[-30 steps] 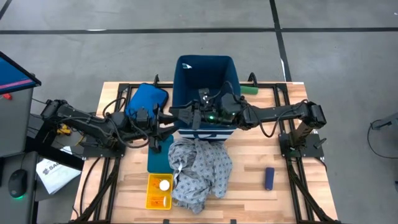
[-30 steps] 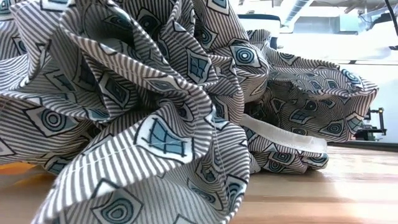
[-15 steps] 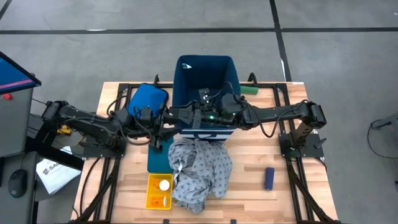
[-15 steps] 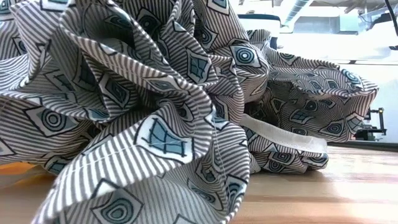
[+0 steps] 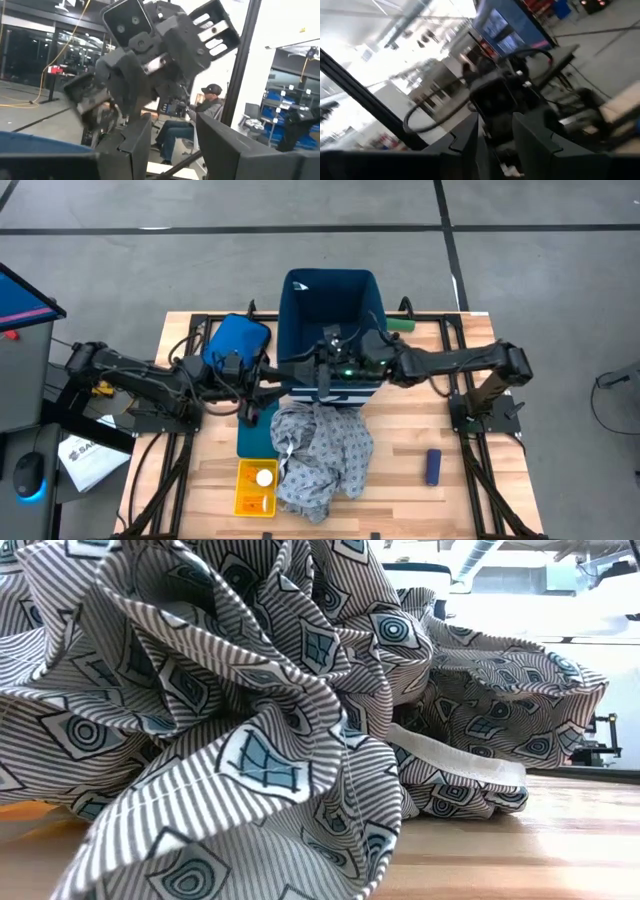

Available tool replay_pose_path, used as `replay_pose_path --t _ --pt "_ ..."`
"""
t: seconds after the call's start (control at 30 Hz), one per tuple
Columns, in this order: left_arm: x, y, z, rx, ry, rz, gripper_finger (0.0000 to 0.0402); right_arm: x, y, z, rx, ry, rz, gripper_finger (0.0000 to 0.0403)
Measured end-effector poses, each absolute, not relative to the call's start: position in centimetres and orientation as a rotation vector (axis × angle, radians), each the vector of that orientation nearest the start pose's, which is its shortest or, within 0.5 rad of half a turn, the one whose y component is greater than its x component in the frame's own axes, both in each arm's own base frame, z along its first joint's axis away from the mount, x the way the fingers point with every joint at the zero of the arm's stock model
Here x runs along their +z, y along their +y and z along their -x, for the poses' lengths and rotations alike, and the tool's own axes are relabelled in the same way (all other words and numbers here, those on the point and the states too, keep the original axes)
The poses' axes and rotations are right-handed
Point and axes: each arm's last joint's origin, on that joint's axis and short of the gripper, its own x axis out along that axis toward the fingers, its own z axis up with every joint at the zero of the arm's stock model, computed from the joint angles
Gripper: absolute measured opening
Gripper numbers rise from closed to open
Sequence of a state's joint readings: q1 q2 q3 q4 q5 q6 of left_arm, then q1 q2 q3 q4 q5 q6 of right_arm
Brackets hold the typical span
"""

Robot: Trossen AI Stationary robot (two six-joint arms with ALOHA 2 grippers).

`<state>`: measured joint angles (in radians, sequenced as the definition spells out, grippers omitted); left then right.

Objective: Pick & place medical supplies in basket/bin
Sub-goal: Put the blue bandage into the blue bin

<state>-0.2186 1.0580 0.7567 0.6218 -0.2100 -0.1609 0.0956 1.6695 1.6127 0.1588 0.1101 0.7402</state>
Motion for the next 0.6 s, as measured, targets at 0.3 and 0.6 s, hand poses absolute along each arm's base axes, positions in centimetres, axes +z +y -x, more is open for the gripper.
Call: replay_pose_path --t 0.3,0.6 --pt "36.3 -3.9 -19.8 -0.021 -0.301 0.172 0.0131 42.9 3.8 -35.4 -0.162 0.057 -0.644 0.0118" --pt "36.0 -3.5 -17.9 0.029 -0.201 0.154 0.0117 39.3 6.2 -27.6 -0.468 0.685 -0.619 0.0118"
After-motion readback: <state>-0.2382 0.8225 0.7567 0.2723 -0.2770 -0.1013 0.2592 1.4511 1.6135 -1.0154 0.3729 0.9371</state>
